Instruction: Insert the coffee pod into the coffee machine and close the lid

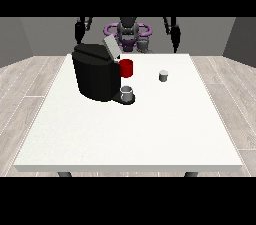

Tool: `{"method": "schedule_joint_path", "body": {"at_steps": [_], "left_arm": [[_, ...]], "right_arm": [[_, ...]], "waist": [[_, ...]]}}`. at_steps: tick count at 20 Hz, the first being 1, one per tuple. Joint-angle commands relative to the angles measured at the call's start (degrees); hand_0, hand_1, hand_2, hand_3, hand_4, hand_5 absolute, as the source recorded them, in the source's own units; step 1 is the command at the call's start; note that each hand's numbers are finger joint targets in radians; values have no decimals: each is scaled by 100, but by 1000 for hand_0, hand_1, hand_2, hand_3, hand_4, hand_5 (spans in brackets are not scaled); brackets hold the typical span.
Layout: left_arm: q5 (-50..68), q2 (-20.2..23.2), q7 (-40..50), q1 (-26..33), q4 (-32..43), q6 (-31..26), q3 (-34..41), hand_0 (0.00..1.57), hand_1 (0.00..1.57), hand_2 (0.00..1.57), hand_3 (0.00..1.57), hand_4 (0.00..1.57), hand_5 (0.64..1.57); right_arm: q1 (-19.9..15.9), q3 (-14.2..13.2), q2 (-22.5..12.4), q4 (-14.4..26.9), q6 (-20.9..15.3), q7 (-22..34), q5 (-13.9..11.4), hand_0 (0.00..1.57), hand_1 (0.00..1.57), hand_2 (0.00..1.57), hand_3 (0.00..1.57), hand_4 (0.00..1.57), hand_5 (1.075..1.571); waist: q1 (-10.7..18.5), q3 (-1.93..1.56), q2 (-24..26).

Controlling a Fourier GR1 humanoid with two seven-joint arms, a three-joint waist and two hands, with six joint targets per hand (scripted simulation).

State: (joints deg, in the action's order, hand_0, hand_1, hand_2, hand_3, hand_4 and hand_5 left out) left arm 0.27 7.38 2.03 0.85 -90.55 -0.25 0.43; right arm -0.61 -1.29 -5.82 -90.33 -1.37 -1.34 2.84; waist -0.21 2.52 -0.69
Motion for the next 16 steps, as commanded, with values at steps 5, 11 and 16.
{"method": "schedule_joint_path", "body": {"at_steps": [5, 11, 16], "left_arm": [[249, -190, -536, 35, -50, -259, -36, 0, 0, 0, 0, 319, 1571], [145, -254, -1883, 226, 501, -455, 40, 0, 0, 0, 0, 265, 1571], [-289, 271, -1317, -153, 432, -464, 147, 0, 0, 0, 0, 213, 1571]], "right_arm": [[295, 172, -77, 115, 202, 255, -123, 0, 0, 0, 0, 128, 1571], [21, -166, 440, -21, -683, -239, -168, 0, 0, 0, 0, 181, 1571], [223, -77, 506, 24, -624, -407, -192, 0, 0, 0, 0, 169, 1571]], "waist": [[6, -252, 283], [-62, -250, 116], [-177, -252, 142]]}}
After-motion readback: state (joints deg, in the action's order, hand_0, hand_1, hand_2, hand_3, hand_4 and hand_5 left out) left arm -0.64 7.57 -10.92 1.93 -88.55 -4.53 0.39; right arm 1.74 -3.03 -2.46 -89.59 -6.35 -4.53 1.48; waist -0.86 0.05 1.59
